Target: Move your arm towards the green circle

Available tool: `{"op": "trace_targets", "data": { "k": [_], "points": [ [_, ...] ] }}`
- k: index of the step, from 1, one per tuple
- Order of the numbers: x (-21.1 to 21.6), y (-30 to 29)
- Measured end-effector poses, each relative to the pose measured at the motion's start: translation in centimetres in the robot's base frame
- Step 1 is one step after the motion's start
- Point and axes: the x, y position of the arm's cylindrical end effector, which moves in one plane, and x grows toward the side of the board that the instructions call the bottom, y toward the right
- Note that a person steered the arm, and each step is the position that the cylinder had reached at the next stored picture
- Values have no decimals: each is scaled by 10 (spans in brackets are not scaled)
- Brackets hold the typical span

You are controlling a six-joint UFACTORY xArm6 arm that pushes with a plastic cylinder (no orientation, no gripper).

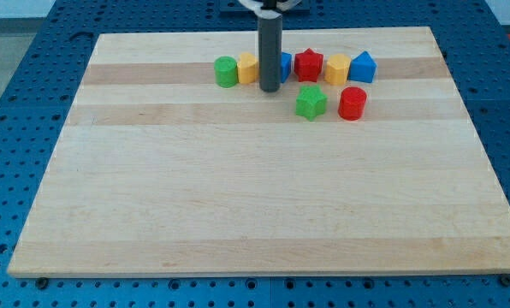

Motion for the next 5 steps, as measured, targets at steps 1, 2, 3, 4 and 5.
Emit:
{"op": "trace_targets", "data": {
  "k": [1, 2, 3, 4, 5],
  "points": [
    [16, -71],
    [1, -151],
    [-34, -192],
    [-77, -172],
    [-89, -135]
  ]
}}
